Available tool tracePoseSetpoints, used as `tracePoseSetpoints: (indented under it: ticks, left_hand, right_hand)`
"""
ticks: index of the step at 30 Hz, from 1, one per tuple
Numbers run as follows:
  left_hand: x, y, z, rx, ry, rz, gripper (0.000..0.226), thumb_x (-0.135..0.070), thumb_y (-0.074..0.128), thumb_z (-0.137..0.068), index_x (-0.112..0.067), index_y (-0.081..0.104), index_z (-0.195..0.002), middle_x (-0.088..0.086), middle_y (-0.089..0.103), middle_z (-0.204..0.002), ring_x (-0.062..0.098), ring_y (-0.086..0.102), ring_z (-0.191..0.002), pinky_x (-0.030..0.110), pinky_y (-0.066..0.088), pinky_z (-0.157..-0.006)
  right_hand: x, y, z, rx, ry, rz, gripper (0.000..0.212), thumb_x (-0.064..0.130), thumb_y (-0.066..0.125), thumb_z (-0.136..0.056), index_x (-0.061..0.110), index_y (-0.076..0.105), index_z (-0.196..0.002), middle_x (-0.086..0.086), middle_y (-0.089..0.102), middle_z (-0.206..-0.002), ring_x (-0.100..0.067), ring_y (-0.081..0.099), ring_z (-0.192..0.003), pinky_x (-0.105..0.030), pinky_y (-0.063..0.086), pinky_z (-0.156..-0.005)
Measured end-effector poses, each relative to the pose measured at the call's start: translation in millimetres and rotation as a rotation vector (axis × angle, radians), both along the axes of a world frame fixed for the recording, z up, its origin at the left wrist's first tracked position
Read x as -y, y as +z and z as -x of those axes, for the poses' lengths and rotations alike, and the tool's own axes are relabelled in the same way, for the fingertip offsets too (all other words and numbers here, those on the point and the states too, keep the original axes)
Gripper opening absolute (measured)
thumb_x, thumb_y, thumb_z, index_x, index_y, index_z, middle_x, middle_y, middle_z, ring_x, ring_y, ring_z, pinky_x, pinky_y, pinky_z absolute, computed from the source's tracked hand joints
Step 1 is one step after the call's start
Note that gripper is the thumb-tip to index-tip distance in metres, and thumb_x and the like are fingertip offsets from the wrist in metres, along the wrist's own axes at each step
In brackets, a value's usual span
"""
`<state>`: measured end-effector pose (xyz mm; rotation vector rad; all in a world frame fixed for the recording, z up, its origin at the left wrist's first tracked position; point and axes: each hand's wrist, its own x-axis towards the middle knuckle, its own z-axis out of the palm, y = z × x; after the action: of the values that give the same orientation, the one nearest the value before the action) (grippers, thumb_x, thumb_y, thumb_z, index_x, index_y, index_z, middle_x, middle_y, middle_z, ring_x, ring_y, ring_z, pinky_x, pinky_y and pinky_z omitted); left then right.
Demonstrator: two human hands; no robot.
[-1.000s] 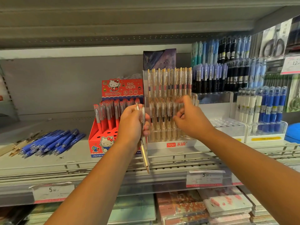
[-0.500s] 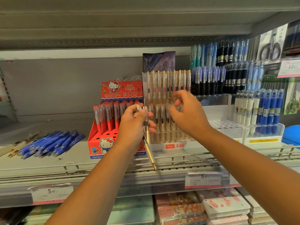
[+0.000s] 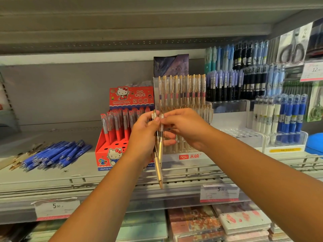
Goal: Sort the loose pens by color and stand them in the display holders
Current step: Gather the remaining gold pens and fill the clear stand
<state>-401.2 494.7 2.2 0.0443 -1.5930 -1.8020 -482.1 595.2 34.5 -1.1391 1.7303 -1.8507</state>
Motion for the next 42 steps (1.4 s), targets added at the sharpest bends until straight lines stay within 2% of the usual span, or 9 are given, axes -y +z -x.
tracePoseSetpoints:
  ticks: [2, 5, 8, 13, 19, 25, 33, 38, 42]
  left_hand:
    - [0, 0, 0, 0.005, -0.001, -0.026, 0.019, -0.016, 0.043, -0.105, -0.013, 0.055, -0.119, 0.014, 0.074, -0.084, 0.025, 0.071, -0.061, 0.034, 0.058, -0.053]
    - [1, 1, 1, -0.004, 0.027, -0.091, 0.016, -0.016, 0.038, -0.107, -0.015, 0.052, -0.113, 0.008, 0.074, -0.074, 0.028, 0.072, -0.064, 0.038, 0.058, -0.054]
    - [2, 2, 2, 0.001, 0.081, -0.128, 0.016, -0.017, 0.035, -0.107, -0.015, 0.051, -0.11, 0.017, 0.072, -0.08, 0.029, 0.072, -0.064, 0.038, 0.058, -0.053]
    - [0, 3, 1, 0.007, 0.144, -0.153, 0.017, -0.018, 0.035, -0.107, -0.019, 0.051, -0.104, 0.018, 0.062, -0.09, 0.021, 0.068, -0.052, 0.028, 0.054, -0.046]
    - [3, 3, 1, 0.018, 0.151, -0.167, 0.017, -0.016, 0.035, -0.107, -0.017, 0.051, -0.111, 0.003, 0.053, -0.068, 0.008, 0.036, -0.042, 0.021, 0.033, -0.036]
    - [3, 5, 0, -0.025, 0.098, -0.236, 0.012, -0.013, 0.038, -0.105, -0.014, 0.049, -0.101, 0.002, 0.049, -0.063, 0.01, 0.031, -0.042, 0.02, 0.027, -0.036]
    - [3, 4, 0, -0.076, 0.025, -0.306, 0.04, 0.006, 0.024, -0.081, -0.011, 0.048, -0.11, 0.006, 0.049, -0.069, 0.012, 0.035, -0.044, 0.022, 0.028, -0.038]
    - [2, 5, 1, -0.032, 0.088, -0.242, 0.033, 0.009, 0.027, -0.087, -0.011, 0.05, -0.1, 0.006, 0.052, -0.072, 0.011, 0.039, -0.045, 0.024, 0.031, -0.038]
    - [2, 6, 2, -0.011, 0.099, -0.203, 0.029, 0.008, 0.029, -0.09, -0.009, 0.05, -0.098, 0.007, 0.051, -0.077, 0.011, 0.044, -0.048, 0.023, 0.035, -0.039]
  right_hand:
    - [-1, -1, 4, -0.012, -0.028, 0.008, 0.012, 0.006, 0.065, -0.089, 0.008, 0.074, -0.081, -0.008, 0.069, -0.075, -0.018, 0.062, -0.064, -0.038, 0.057, -0.078]
    - [-4, -1, 8, 0.003, -0.043, 0.058, 0.009, 0.007, 0.067, -0.088, 0.002, 0.073, -0.093, -0.013, 0.075, -0.09, -0.022, 0.072, -0.077, -0.036, 0.058, -0.085]
    - [-11, 1, 8, 0.005, -0.015, 0.146, 0.011, 0.006, 0.071, -0.084, 0.002, 0.07, -0.095, -0.018, 0.073, -0.1, -0.031, 0.072, -0.092, -0.036, 0.059, -0.081]
    - [-22, 8, 13, 0.058, 0.004, 0.338, 0.022, 0.005, 0.065, -0.089, 0.006, 0.059, -0.111, -0.011, 0.075, -0.095, -0.029, 0.074, -0.085, -0.035, 0.06, -0.068]
    - [-37, 11, 38, -0.195, -0.393, 0.358, 0.024, 0.011, 0.066, -0.092, 0.021, 0.058, -0.111, -0.004, 0.067, -0.102, -0.019, 0.073, -0.082, -0.034, 0.062, -0.064]
    - [-44, 3, 63, -0.359, -0.633, 0.366, 0.023, 0.016, 0.072, -0.088, 0.021, 0.057, -0.105, 0.001, 0.064, -0.096, -0.02, 0.068, -0.085, -0.031, 0.061, -0.058]
    - [-37, -14, 71, -0.478, -0.618, 0.211, 0.025, 0.02, 0.076, -0.085, 0.025, 0.056, -0.099, 0.007, 0.062, -0.09, -0.017, 0.067, -0.08, -0.032, 0.061, -0.059]
    - [-33, -21, 76, -0.607, -0.602, 0.004, 0.026, 0.029, 0.079, -0.081, 0.024, 0.059, -0.097, 0.011, 0.061, -0.086, -0.011, 0.064, -0.077, -0.035, 0.061, -0.065]
    - [-34, -20, 78, -0.653, -0.626, -0.062, 0.028, 0.035, 0.077, -0.081, 0.025, 0.059, -0.101, 0.012, 0.062, -0.085, -0.006, 0.062, -0.076, -0.028, 0.057, -0.064]
